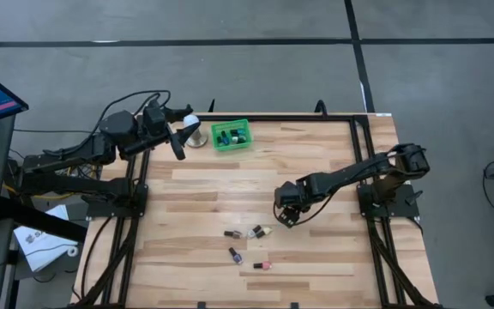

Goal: Pick & Place Nail Polish
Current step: Put the white nail polish into the green bin

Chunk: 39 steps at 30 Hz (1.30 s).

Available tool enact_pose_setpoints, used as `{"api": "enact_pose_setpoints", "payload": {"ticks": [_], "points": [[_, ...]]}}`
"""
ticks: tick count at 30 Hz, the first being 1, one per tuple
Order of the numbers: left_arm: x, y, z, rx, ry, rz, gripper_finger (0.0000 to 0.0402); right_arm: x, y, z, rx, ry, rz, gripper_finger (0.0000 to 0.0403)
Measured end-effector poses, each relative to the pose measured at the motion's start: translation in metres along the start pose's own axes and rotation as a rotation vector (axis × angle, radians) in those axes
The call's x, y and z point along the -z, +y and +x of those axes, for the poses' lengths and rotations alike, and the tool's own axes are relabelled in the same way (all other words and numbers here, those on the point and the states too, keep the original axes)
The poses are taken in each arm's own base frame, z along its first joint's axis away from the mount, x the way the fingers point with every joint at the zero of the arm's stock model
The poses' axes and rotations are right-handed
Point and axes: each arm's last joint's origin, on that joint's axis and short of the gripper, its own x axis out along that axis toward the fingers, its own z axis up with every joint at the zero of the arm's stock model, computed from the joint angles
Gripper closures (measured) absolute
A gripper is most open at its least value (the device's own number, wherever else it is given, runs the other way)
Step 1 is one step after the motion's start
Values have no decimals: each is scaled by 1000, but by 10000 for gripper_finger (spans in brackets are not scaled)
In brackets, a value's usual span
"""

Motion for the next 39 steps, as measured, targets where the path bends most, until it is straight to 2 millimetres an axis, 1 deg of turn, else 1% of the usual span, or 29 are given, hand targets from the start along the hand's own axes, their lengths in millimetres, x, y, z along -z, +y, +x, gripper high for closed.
{"api": "enact_pose_setpoints", "payload": {"ticks": [7,10,13,20,21,24,27,29,32,35,37,39], "points": [[0,0,0,0,1,0,181,-2,5,22,12,46,2,158],[0,0,0,0,1,0,181,0,5,29,37,73,23,170],[0,0,0,0,1,0,181,1,5,30,49,76,48,207],[0,0,0,0,1,0,181,2,2,29,73,80,54,349],[0,0,0,0,1,0,181,1,1,28,71,79,43,361],[0,0,0,0,2,0,181,-2,-2,25,55,74,7,360],[0,0,0,0,2,0,181,-8,-9,14,33,38,-16,360],[0,0,0,0,2,0,181,-16,-15,4,20,-18,-23,360],[0,0,0,0,2,0,181,-32,-26,-22,-45,-138,-31,360],[0,0,0,0,2,0,181,-49,-42,-38,-90,-237,-12,360],[0,0,0,0,2,0,181,-62,-52,-51,-132,-336,-1,360],[0,0,0,0,2,0,181,-75,-63,-58,-158,-415,4,360]]}}
